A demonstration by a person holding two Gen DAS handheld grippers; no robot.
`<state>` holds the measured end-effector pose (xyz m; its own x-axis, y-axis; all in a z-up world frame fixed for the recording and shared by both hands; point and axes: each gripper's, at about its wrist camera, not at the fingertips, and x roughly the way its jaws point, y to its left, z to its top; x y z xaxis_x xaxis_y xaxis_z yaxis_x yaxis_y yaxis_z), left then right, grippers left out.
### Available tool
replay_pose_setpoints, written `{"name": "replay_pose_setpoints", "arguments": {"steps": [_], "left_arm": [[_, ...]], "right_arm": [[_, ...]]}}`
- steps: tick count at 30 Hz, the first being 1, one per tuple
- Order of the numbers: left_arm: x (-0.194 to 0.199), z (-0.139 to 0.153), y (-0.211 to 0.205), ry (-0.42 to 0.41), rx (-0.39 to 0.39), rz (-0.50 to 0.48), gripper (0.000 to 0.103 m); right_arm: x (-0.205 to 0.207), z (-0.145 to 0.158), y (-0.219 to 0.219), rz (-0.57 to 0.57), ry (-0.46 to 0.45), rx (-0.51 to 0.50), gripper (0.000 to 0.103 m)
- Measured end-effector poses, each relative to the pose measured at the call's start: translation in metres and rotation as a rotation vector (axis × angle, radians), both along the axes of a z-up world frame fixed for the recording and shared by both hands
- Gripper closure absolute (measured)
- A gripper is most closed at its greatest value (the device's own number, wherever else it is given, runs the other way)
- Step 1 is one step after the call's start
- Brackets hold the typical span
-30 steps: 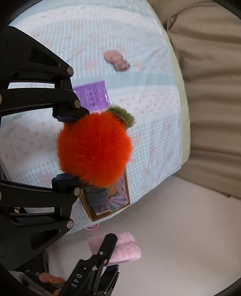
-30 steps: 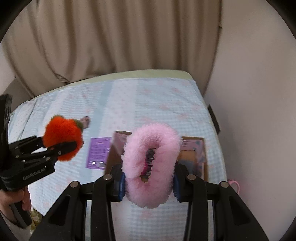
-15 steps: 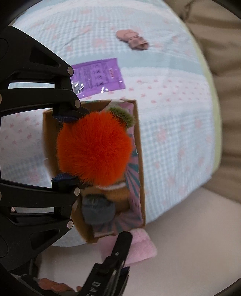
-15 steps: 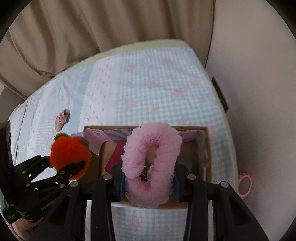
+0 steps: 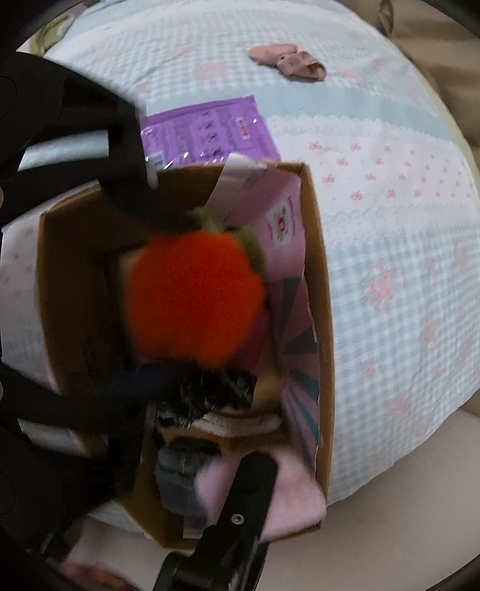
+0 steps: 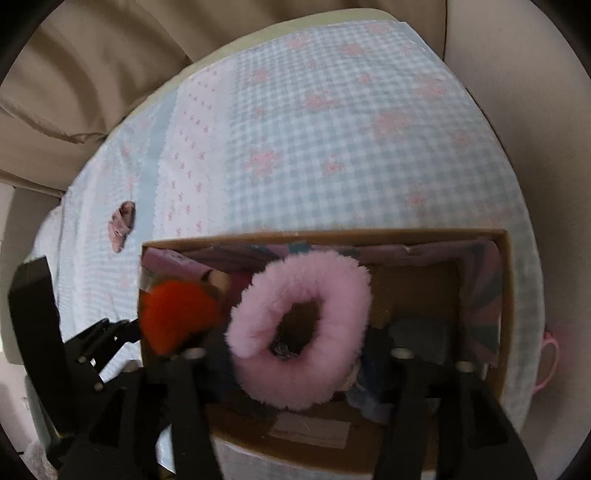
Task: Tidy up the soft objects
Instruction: 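Open left tool dropping pompom while right tool releases hair tie into box, then move both tools back toward the pink sock and purple packet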
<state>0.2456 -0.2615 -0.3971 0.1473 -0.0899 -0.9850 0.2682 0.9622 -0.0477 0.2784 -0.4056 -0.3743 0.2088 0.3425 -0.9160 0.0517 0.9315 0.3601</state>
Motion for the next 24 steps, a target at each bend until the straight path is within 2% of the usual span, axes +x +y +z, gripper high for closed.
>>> {"name": "replay_pose_setpoints", "arguments": {"steps": [1,2,4,10,16,24], "left_arm": [[0.0,0.0,-0.001,0.008,-0.003,0.002,0.0],[-0.002,0.002,-0.001,0.021,-0.024,0.005,0.0],[-0.005,0.007,0.0,0.026,-0.049,0.006,0.0],[-0.014,0.02,-0.004,0.005,-0.017,-0.021,0.0],[-0.02,0.042,0.0,-0.032,-0.029,-0.007,0.0],[-0.045,0.106,0.015,-0.139,-0.063,0.002,0.0]], "right_arm": [[0.0,0.001,-0.003,-0.011,-0.019,0.014,0.005],[-0.001,0.003,-0.008,-0.024,-0.038,0.034,0.0],[-0.005,0.007,-0.016,-0.044,-0.053,0.049,0.0],[-0.015,0.009,-0.024,-0.058,-0.036,0.036,0.0],[-0.027,0.025,-0.025,-0.044,-0.042,0.034,0.0],[-0.056,0.093,-0.016,-0.044,-0.15,-0.05,0.0]]}}
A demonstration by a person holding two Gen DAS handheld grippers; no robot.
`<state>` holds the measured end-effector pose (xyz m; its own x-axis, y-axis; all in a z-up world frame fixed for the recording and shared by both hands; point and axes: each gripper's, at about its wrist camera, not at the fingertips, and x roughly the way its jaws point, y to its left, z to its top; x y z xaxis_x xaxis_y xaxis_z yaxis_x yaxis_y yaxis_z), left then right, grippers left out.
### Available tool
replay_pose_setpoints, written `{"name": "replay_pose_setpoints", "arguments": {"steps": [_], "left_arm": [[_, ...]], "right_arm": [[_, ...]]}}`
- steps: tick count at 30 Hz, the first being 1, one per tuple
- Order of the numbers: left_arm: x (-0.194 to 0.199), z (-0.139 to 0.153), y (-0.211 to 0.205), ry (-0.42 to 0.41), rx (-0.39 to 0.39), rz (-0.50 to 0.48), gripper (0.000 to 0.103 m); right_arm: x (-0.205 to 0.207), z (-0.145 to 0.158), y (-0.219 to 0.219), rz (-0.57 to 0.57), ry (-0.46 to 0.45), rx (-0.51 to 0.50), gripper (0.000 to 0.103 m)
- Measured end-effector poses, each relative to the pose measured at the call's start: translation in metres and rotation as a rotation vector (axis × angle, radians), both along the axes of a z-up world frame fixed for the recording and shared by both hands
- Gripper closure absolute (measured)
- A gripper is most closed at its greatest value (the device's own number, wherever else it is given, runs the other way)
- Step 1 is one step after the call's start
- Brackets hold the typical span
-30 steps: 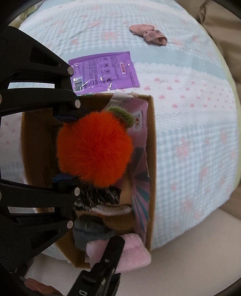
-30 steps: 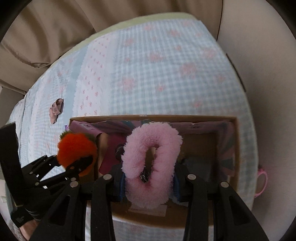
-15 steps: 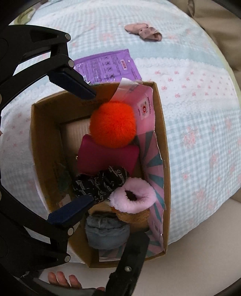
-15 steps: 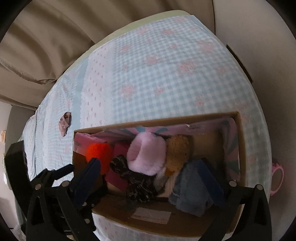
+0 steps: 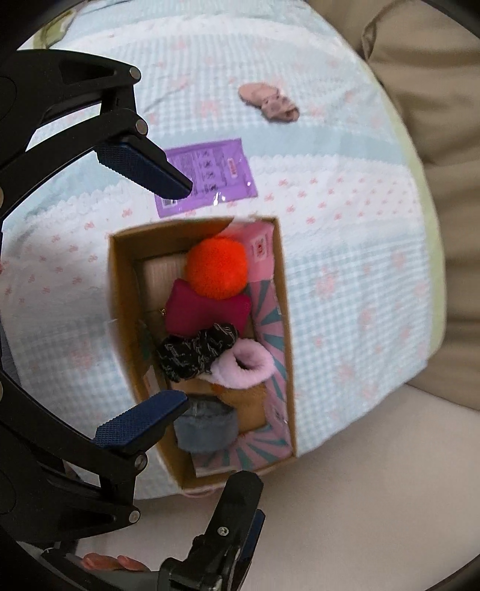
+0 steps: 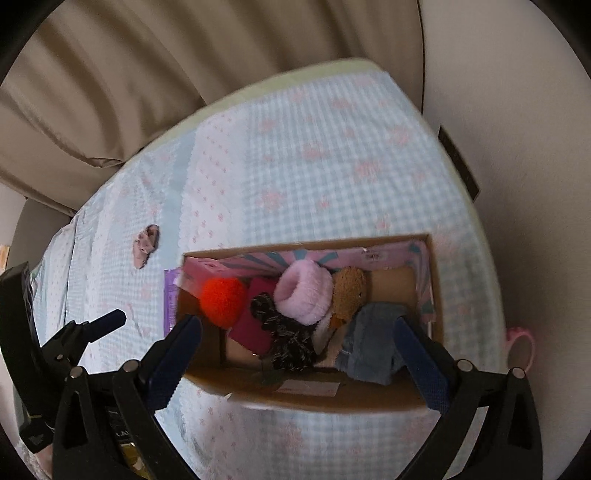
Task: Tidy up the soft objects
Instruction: 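Move both tools back toward the pink sock and purple packet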
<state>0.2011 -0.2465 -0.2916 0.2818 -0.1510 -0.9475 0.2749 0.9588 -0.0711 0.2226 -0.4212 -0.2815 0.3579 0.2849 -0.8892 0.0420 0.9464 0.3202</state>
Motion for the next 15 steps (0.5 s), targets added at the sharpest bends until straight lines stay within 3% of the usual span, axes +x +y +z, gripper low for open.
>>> {"name": "replay_pose_setpoints", "arguments": {"steps": [9,15], "left_arm": [[-0.039,0.093,0.053,-0.17,-0.062,-0.011,0.0],[-0.059,0.143,0.119,-0.284,-0.097,0.014,0.0]], "right_arm": [[-0.057,0.106,0.048,-0.023,-0.221,-0.178,0.0],[-0.085,0.143,0.088,-0.052,-0.295,-0.233,0.0]]}}
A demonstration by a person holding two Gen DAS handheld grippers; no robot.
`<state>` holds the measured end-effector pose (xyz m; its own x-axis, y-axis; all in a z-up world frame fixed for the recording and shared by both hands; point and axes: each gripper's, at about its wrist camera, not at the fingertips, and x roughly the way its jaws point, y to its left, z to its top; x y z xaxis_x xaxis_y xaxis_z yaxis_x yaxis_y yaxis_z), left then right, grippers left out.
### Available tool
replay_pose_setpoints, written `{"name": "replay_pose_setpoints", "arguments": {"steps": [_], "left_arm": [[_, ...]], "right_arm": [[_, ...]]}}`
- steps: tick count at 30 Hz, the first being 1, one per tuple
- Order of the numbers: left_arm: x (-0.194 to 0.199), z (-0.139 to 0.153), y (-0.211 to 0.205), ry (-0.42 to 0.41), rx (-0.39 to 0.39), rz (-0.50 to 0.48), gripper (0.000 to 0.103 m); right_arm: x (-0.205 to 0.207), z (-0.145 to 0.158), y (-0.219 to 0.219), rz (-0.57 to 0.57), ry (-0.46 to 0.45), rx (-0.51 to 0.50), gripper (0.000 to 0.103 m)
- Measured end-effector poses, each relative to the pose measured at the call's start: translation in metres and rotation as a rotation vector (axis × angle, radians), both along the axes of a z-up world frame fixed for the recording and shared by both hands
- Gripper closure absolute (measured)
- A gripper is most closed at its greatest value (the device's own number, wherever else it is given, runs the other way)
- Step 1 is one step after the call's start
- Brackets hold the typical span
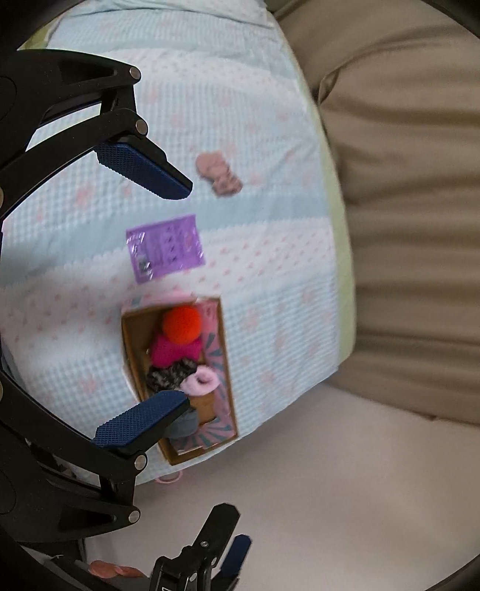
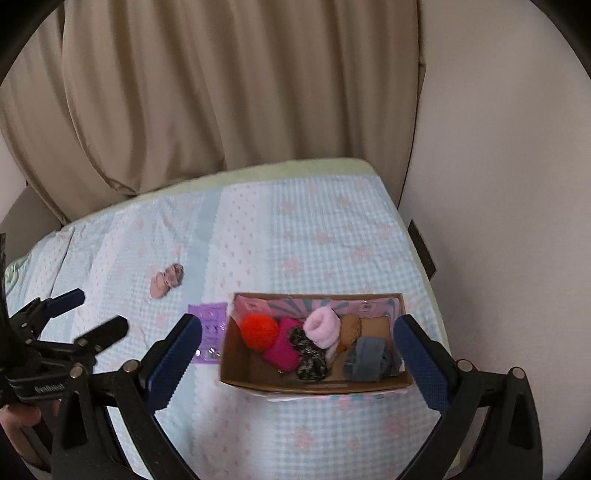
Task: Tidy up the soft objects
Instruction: 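Move both tools back toward the pink sock and purple packet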
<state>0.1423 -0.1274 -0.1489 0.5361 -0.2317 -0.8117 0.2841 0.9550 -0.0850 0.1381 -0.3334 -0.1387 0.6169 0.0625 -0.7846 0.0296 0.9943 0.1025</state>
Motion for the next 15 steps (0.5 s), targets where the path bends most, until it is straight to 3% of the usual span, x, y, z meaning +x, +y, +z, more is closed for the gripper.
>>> {"name": "replay_pose_setpoints", "arguments": {"steps": [8,15], "left_arm": [[-0.011,0.027,0.084,-0.063,-0.003,0.02,0.0],[0.005,0.021,0.151,-0.061,0.01,-0.011,0.0]], "right_arm": [[-0.019,0.011,0.057,-0.028,-0.021,0.032,0.0],[-0.017,-0.008,0.119,-0.014,0.003,0.032,0.0]]}}
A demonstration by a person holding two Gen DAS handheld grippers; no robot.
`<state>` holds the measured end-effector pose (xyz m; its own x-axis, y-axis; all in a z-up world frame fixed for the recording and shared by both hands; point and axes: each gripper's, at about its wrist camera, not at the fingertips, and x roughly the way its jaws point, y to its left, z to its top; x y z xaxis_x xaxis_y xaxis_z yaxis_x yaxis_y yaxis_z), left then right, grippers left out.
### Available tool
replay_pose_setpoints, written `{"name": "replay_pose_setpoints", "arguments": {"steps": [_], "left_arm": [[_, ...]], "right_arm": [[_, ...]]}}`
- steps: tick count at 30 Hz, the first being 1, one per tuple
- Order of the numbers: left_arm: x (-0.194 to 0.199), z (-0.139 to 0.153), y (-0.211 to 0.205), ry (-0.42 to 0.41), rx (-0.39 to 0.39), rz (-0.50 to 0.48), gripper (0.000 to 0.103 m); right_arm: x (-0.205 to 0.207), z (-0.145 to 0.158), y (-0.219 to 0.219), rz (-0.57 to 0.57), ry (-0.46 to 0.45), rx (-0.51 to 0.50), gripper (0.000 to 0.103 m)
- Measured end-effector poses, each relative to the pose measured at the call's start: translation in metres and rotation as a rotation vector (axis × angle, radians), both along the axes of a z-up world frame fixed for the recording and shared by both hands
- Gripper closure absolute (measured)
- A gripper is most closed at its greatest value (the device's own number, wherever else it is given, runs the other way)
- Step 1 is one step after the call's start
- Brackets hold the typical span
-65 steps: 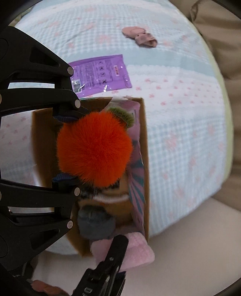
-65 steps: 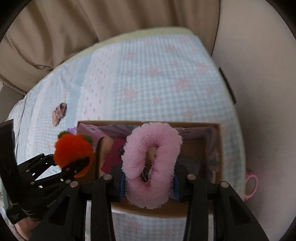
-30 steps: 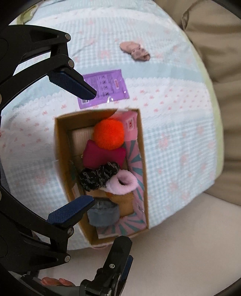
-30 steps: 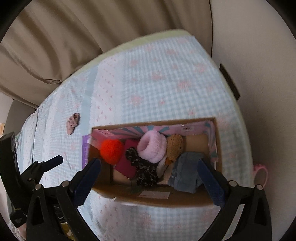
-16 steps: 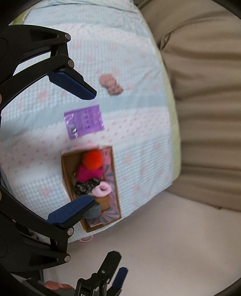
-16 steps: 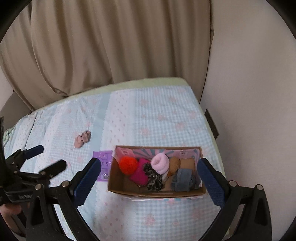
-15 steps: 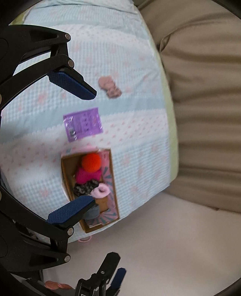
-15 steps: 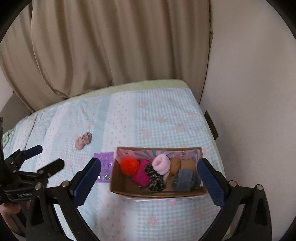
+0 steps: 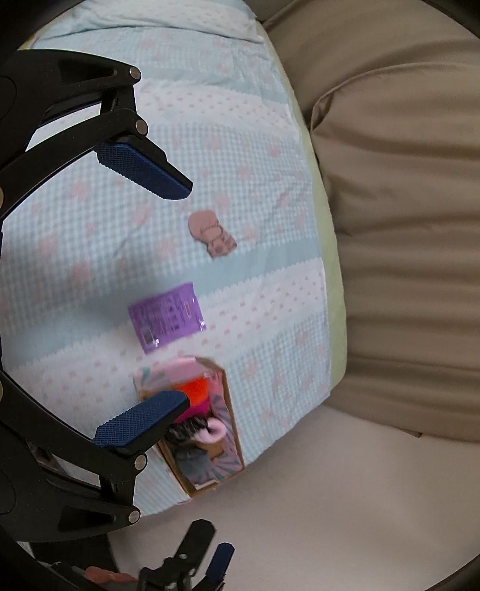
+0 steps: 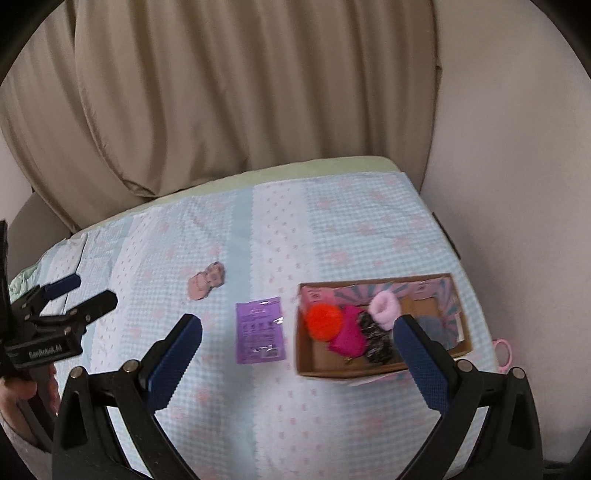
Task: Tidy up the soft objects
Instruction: 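Move both tools back toward the pink sock and purple packet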
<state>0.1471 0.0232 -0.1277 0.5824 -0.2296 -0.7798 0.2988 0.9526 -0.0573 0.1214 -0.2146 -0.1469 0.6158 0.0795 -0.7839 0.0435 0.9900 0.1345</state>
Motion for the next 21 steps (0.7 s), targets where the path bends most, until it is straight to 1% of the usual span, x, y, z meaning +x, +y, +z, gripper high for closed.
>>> {"name": "replay_pose_setpoints", "arguments": {"steps": [4,8,10,13,15,16,17,21], "left_arm": [[0.019,-0.02,0.032,0.029,-0.005,-0.028,0.0],[0.046,-0.052,0.06,0.04,0.033,-0.083,0.0],[0.059,-0.069,0.068,0.046,0.046,-0.117,0.0],[0.085,-0.105,0.077,0.056,0.065,-0.172,0.0],[0.105,-0.132,0.082,0.063,0.089,-0.2,0.0],[0.113,-0.143,0.083,0.07,0.098,-0.211,0.0],[0.124,-0.161,0.085,0.081,0.109,-0.229,0.0],[0.157,-0.209,0.083,0.098,0.135,-0.28,0.001]], "right_arm": [[0.009,-0.027,0.035,0.021,0.025,0.008,0.0],[0.024,-0.069,0.071,0.023,0.05,-0.001,0.0],[0.032,-0.09,0.084,0.021,0.064,-0.012,0.0],[0.047,-0.129,0.105,0.03,0.104,-0.046,0.0],[0.061,-0.162,0.117,0.043,0.148,-0.066,0.0],[0.065,-0.171,0.12,0.044,0.159,-0.068,0.0],[0.073,-0.187,0.122,0.044,0.177,-0.066,0.0],[0.098,-0.239,0.127,0.041,0.239,-0.066,0.0]]}}
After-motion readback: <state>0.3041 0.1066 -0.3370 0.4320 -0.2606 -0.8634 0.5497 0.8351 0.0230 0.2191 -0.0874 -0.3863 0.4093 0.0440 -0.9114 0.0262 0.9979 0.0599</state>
